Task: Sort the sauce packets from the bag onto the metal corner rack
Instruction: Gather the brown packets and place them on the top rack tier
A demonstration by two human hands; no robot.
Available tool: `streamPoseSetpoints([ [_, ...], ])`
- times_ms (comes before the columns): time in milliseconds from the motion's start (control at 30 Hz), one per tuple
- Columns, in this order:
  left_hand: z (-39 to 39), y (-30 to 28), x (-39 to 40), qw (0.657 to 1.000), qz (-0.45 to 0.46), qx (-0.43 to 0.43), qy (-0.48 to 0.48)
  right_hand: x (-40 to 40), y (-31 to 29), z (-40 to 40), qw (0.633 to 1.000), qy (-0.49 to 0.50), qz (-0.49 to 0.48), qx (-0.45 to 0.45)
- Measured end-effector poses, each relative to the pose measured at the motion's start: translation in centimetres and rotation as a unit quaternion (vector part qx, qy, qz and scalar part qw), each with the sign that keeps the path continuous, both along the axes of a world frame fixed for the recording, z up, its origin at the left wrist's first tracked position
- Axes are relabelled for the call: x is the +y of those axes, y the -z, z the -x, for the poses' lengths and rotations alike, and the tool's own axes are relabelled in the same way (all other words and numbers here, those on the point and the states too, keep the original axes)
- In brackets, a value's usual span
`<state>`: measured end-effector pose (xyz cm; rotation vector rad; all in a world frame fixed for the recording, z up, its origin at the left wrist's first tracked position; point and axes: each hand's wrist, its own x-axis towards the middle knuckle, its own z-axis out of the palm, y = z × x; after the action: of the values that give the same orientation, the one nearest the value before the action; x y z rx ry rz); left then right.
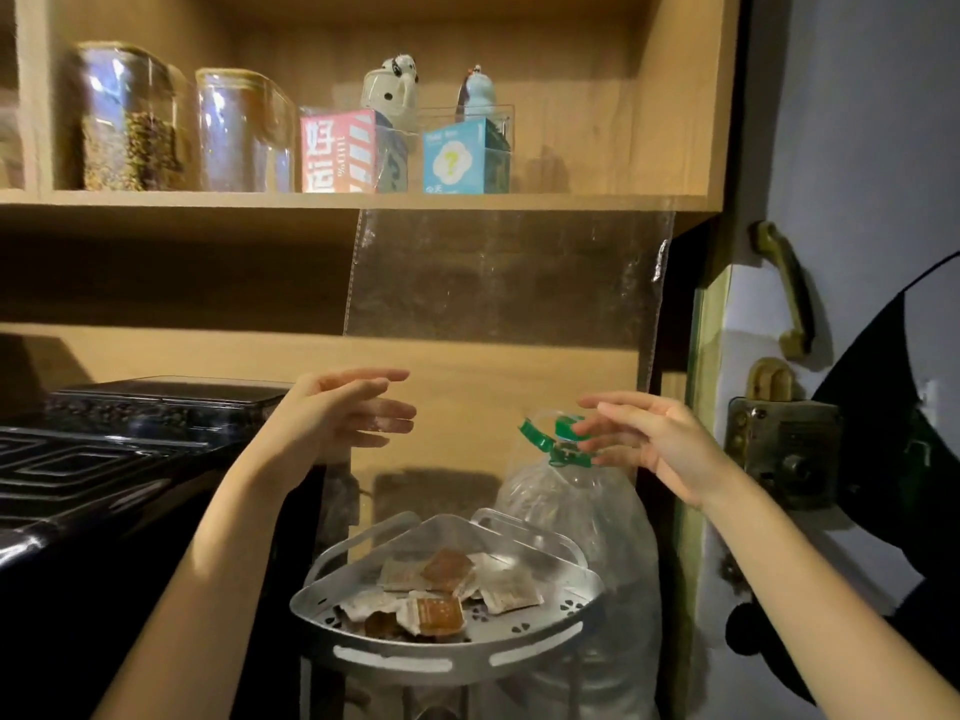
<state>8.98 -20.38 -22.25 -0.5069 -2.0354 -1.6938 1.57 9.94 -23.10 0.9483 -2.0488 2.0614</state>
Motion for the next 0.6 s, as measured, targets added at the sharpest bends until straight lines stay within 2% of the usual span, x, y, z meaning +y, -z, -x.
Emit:
streamPoseSetpoints([
  [133, -0.3, 0.7, 0.3, 0.998, -0.026, -0.029, 0.055, 1.3, 0.5, -1.4, 1.0, -0.011, 0.002, -0.01],
  [267, -0.4, 2.0, 0.1, 0.987, -0.068, -0.042, 0.138, 2.5, 1.1, -2.5, 0.997, -0.06, 0.046, -0.03],
  [433, -1.1, 3.8, 1.3, 0.98, -0.118, -0.078, 0.142, 3.5, 2.5, -3.7, 0.991, -0.105, 0.065, -0.055],
  [600, -1.3, 6.4, 1.8, 0.965, -0.175, -0.106, 0.162, 3.6, 4.7, -4.9, 0.985, -0.103, 0.095, -0.1],
])
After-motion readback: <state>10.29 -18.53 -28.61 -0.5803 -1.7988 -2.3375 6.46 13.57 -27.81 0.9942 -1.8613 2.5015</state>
